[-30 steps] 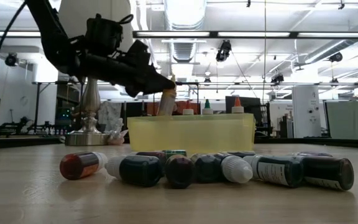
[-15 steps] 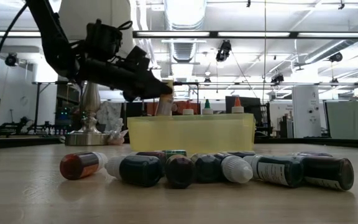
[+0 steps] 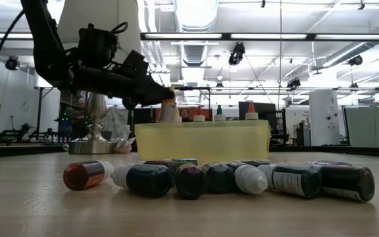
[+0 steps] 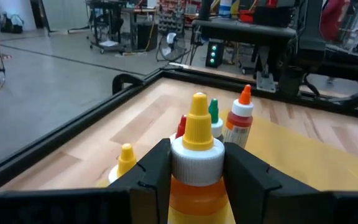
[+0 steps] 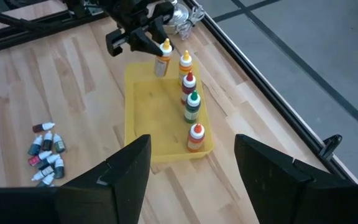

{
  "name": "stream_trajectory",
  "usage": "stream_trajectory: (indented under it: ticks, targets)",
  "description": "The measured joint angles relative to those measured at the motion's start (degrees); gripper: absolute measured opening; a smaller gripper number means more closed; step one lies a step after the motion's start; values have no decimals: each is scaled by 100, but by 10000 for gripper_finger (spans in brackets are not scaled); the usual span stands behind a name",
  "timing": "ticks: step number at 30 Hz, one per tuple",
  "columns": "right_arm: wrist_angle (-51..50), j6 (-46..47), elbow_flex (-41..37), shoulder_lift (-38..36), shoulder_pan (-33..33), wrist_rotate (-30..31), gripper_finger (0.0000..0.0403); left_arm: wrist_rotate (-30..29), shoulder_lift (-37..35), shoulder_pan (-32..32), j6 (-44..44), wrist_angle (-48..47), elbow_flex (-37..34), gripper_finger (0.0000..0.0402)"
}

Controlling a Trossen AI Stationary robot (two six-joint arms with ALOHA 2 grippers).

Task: Pick & Place food coloring
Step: Put the large yellow food coloring bottle into the yellow bin

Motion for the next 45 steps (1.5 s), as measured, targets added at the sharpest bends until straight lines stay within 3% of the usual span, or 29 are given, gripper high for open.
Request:
stream_trajectory:
  ticks: [9,23,45]
  targets:
    - [33,7,-56,-2,-1,-2,224,-14,14,11,0,0,0,98]
    - [105,11,-249,0,-1,-22,224,180,710,0,38,374,103,98]
    - [165,-12,-249,0,1,-17,224,437,1180,-13,16,389,314,99]
